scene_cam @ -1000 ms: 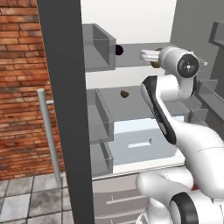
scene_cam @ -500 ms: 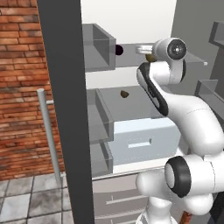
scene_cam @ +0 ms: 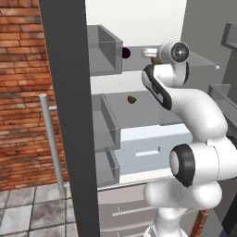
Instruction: Place the potato in the correct fridge rack based on whether it is a fruit or vegetable. Finally, close the fridge door.
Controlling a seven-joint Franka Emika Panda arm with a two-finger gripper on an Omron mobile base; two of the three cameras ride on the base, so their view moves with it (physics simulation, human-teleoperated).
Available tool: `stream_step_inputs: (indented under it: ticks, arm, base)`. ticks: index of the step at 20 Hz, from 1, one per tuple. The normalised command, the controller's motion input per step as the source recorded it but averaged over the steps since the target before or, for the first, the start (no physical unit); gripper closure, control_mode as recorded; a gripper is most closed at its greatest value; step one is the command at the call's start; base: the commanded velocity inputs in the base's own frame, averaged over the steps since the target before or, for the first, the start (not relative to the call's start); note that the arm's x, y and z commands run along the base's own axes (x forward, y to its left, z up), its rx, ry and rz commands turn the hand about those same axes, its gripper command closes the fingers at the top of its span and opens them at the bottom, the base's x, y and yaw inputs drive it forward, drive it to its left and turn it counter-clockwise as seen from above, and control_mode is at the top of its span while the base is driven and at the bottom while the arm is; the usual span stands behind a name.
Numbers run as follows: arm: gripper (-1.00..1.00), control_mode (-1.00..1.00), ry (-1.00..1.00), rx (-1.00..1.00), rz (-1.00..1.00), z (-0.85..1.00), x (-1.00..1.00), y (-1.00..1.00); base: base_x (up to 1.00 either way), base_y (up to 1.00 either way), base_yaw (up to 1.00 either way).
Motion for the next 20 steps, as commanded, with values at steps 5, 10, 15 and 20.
stream_step_inputs:
  ticks: [5, 10, 15, 20]
  arm:
    - [1.00, -1.00, 0.00, 0.01, 0.00, -0.22, 0.75, -0.09]
    - [-1.00, -1.00, 0.00, 0.00, 0.00, -0.19, 0.70, 0.00]
    - [-1.00, -1.00, 0.00, 0.00, 0.00, -0.19, 0.19, 0.00]
    - [-1.00, -1.00, 0.00, 0.00, 0.00, 0.04, -0.05, 0.00]
  base:
    - [0.00, 0.00, 0.00]
    - [0.00, 0.00, 0.00]
    - [0.00, 0.00, 0.00]
    - [0.00, 0.00, 0.00]
